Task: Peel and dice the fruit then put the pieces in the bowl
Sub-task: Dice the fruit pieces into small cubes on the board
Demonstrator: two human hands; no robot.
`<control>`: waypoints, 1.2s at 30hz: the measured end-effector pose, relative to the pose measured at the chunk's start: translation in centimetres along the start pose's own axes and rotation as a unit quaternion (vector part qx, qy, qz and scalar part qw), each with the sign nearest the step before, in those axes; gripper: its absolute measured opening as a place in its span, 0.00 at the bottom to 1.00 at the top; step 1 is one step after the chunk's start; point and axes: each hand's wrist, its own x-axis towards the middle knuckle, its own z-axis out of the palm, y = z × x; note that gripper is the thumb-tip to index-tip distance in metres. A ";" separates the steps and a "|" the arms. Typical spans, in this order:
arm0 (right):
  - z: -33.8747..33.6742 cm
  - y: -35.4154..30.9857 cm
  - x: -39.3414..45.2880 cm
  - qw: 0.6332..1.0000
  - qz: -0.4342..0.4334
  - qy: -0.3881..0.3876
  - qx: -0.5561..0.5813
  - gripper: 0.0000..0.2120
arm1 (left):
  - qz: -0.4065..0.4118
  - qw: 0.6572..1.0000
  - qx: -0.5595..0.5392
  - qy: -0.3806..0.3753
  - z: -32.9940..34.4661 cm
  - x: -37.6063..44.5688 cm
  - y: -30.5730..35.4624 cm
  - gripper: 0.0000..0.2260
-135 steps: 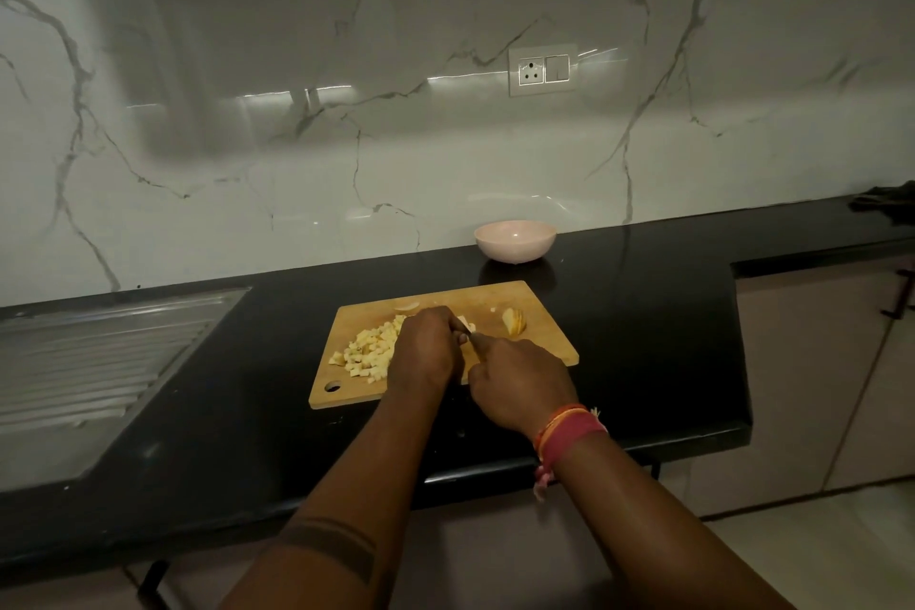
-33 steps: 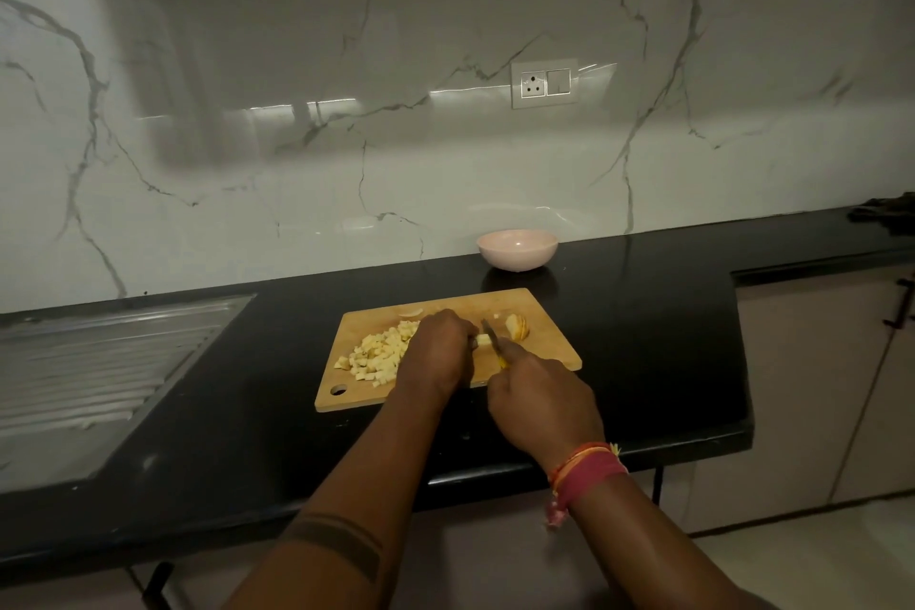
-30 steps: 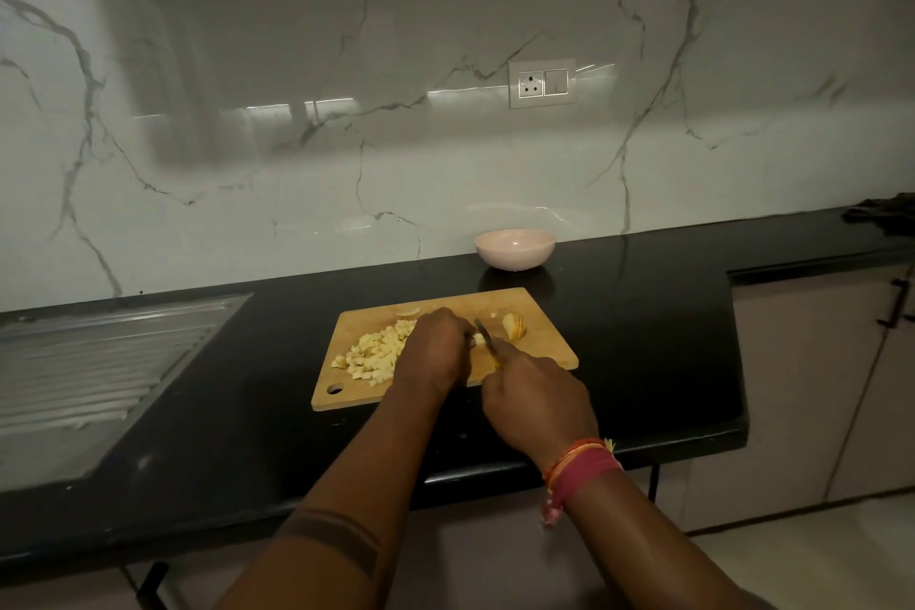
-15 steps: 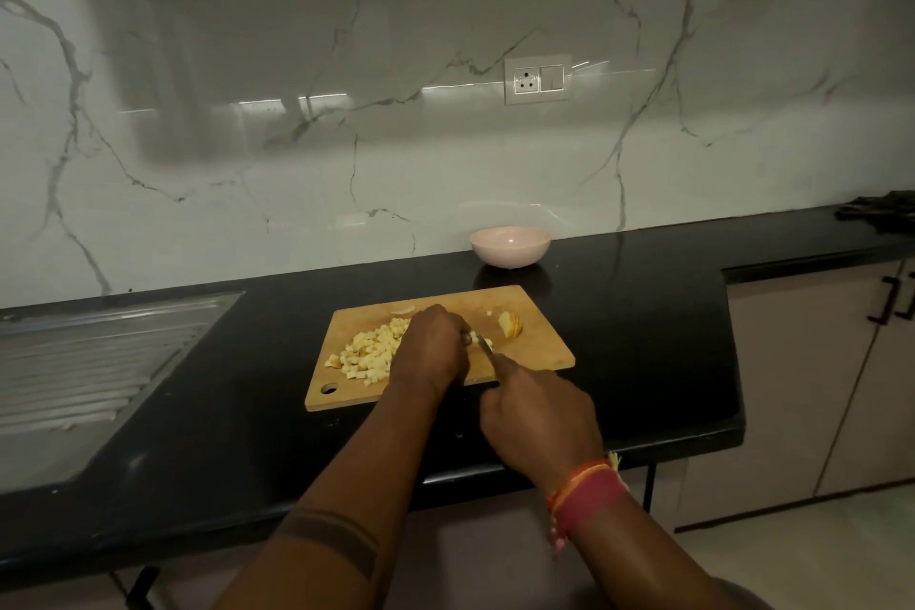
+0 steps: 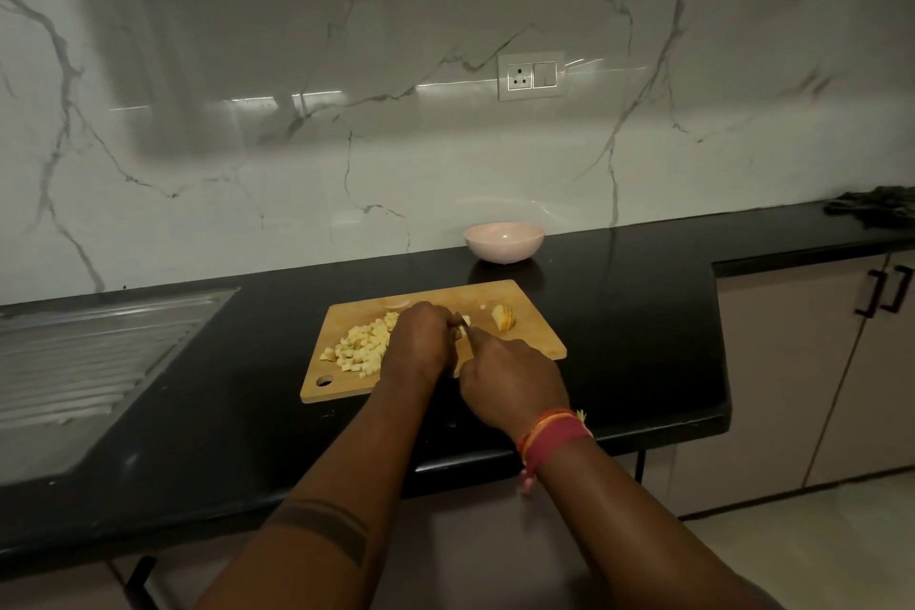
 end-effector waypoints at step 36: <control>-0.2 0.5 -3.0 0.998 -0.007 0.056 0.006 0.17 | -0.091 0.995 -0.037 0.019 0.1 -0.1 0.4 0.06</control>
